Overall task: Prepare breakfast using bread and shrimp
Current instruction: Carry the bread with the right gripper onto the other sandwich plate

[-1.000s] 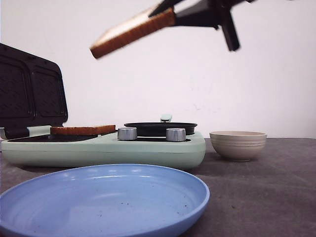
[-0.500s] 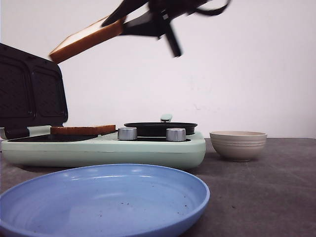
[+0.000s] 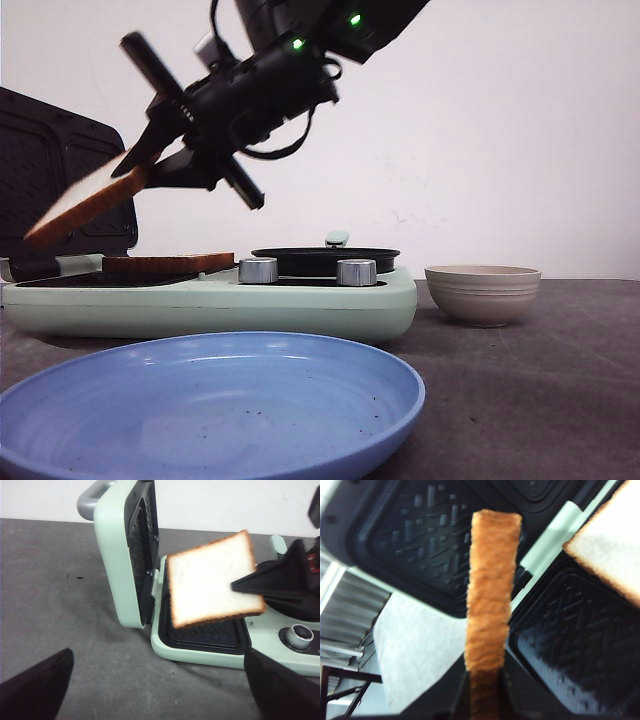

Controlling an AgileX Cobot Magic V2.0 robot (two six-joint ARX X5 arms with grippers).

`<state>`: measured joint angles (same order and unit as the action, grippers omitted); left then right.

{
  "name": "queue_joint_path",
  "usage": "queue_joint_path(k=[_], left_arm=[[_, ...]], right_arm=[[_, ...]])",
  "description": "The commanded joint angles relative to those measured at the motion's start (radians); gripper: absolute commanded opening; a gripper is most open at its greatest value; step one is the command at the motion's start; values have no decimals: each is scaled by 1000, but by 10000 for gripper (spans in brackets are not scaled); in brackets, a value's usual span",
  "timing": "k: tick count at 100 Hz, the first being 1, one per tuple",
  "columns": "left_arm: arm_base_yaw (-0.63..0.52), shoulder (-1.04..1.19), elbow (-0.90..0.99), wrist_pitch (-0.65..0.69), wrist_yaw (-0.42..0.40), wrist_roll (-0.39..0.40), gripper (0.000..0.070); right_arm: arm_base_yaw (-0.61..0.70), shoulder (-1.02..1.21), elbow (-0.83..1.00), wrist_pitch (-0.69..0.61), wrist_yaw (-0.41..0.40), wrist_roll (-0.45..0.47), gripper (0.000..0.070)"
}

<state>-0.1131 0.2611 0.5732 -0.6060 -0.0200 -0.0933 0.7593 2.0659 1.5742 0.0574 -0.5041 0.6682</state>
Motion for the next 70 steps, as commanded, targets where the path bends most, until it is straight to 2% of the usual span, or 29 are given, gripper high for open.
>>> queue_joint_path(k=[1, 16, 43, 70], left_arm=[[2, 0, 5, 7, 4, -6, 635], [2, 0, 5, 8, 4, -6, 636], [2, 0, 5, 8, 4, -6, 636], [2, 0, 5, 8, 4, -5, 636]], right_arm=[[17, 33, 32, 19, 18, 18, 0], [32, 36, 32, 9, 88, 17, 0], [59, 36, 32, 9, 122, 30, 0], [98, 36, 32, 5, 223, 30, 0]])
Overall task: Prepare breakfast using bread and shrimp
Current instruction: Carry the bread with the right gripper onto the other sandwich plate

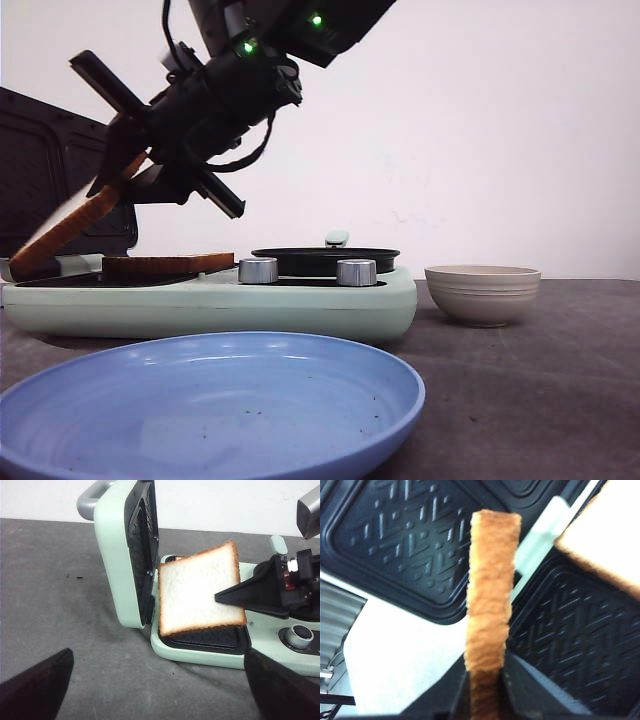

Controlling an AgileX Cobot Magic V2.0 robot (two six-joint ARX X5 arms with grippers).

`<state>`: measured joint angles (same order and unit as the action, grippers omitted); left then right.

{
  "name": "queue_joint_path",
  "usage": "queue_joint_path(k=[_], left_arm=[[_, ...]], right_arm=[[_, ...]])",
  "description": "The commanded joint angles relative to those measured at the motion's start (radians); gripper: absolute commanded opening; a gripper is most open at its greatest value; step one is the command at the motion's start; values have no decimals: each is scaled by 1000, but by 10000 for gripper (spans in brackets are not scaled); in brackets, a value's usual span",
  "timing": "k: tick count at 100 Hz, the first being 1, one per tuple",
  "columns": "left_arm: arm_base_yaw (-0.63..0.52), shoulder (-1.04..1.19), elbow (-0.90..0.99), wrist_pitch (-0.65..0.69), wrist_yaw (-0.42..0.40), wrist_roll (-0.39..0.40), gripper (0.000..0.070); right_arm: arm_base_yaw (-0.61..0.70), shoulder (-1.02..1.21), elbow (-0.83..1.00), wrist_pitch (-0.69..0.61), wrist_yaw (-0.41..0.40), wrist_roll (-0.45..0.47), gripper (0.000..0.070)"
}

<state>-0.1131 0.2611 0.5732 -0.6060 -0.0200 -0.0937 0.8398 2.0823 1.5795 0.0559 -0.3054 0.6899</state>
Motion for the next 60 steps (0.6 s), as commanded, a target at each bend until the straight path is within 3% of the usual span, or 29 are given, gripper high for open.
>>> queue_joint_path(k=[1, 13, 43, 48, 60], left_arm=[[2, 0, 5, 8, 4, -5, 636], [2, 0, 5, 8, 4, -5, 636], [2, 0, 5, 8, 4, -5, 636], [2, 0, 5, 8, 4, -5, 635], [2, 0, 5, 8, 4, -5, 636]], right_arm=[[18, 20, 27, 6, 27, 7, 0], [28, 20, 27, -18, 79, 6, 0], [28, 20, 27, -87, 97, -47, 6], [27, 20, 27, -88, 96, -55, 64], [29, 20, 27, -89, 96, -61, 318]])
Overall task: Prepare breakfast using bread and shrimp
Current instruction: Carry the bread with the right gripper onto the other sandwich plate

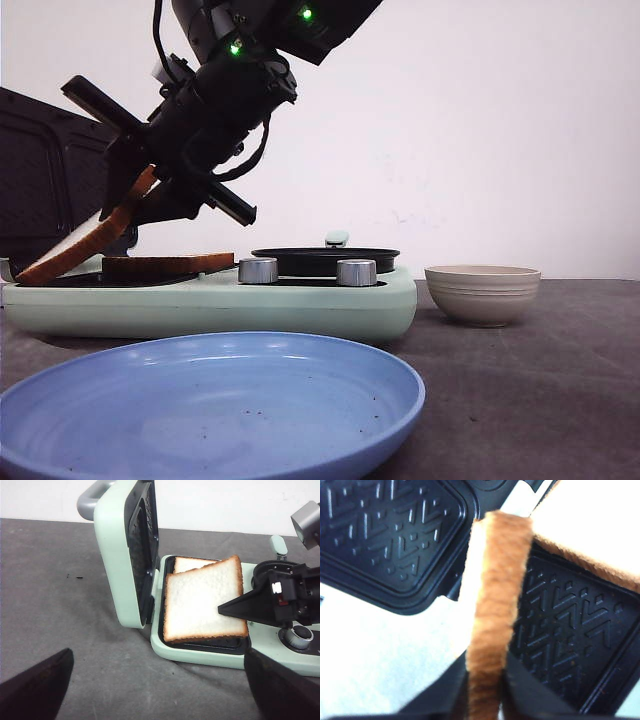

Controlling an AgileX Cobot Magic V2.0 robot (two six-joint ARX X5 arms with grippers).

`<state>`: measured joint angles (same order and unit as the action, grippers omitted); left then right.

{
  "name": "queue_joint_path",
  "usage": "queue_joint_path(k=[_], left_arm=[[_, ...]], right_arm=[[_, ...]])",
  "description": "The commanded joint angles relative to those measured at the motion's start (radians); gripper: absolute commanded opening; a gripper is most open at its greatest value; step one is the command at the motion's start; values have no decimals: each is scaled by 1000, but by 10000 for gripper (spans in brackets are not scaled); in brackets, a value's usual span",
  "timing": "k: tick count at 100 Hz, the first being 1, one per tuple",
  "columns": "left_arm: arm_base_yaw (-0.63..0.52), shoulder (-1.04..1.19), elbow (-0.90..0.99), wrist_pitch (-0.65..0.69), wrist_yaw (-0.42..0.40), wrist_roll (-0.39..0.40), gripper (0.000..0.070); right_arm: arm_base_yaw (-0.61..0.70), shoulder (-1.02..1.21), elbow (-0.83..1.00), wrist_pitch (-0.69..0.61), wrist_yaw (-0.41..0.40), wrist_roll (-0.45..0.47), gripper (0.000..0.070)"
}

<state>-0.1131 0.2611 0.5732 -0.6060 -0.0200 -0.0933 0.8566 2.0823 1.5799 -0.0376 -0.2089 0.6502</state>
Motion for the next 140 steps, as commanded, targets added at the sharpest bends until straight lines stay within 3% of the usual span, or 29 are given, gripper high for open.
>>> queue_joint_path(k=[1, 11, 22, 27, 51, 63, 140], left_arm=[[2, 0, 5, 8, 4, -5, 636], [2, 0, 5, 8, 4, -6, 636], [2, 0, 5, 8, 4, -5, 636], [2, 0, 5, 8, 4, -5, 636], [2, 0, 5, 9, 4, -5, 636], [2, 0, 5, 10, 4, -5, 636], [2, 0, 5, 10, 4, -5, 636]], right_arm=[[11, 20, 27, 3, 0, -22, 326], [11, 20, 26, -14, 6, -32, 363], [13, 20, 27, -25, 28, -38, 521], [14, 20, 26, -29, 28, -38, 553], [14, 20, 27, -60, 30, -60, 567], [13, 20, 27, -84, 31, -64, 632], [4, 19, 95, -251, 58, -192, 666]])
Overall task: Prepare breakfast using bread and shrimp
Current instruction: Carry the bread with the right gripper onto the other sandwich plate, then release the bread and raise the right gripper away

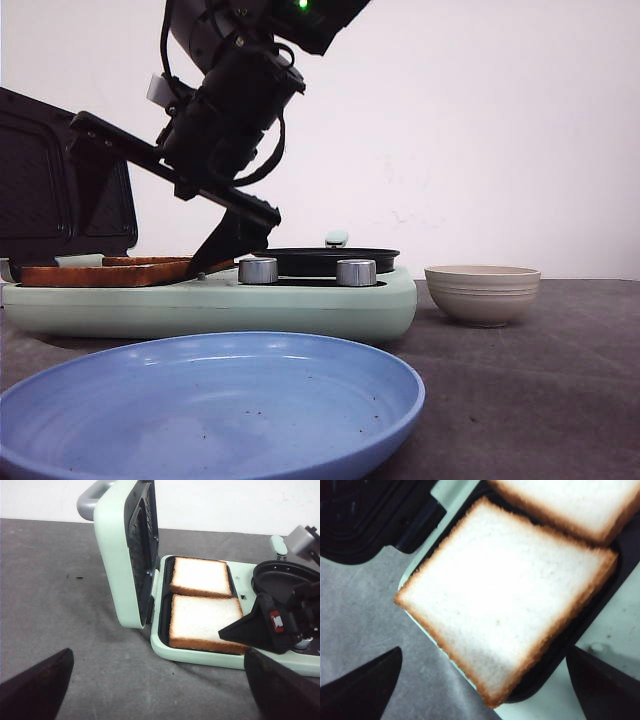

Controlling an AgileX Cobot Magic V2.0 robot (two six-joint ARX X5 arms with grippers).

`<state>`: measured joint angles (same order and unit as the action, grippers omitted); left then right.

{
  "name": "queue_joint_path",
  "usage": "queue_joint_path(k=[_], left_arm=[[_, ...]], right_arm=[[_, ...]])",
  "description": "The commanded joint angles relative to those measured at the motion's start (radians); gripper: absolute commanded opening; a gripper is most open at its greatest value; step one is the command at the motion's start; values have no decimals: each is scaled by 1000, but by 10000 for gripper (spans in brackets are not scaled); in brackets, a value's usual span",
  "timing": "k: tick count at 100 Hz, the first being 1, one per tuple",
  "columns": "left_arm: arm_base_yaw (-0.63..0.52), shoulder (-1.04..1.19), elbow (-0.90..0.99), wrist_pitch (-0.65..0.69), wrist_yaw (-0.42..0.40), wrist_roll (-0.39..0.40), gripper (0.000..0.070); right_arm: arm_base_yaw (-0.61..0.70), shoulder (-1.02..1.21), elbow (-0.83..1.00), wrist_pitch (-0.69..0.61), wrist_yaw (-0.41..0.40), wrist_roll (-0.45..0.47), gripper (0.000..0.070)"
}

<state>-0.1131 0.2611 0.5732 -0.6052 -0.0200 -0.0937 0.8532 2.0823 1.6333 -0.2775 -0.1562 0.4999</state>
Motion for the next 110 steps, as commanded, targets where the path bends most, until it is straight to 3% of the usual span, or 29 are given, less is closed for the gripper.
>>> queue_joint_path(k=[1, 29, 76, 95, 110], left_arm=[[2, 0, 5, 9, 4, -5, 636], [2, 0, 5, 9, 4, -5, 636], [2, 0, 5, 11, 4, -5, 636], [2, 0, 5, 12, 4, -5, 635], [2, 0, 5, 15, 4, -5, 635]], right_arm=[[7, 18, 45, -16, 5, -43, 666], [-30, -47, 77, -129, 60, -143, 666], [-146, -316, 73, -308, 53, -354, 653], [-190, -441, -5, -283, 51, -377, 652], [-236, -579, -189, -192, 53, -378, 618]])
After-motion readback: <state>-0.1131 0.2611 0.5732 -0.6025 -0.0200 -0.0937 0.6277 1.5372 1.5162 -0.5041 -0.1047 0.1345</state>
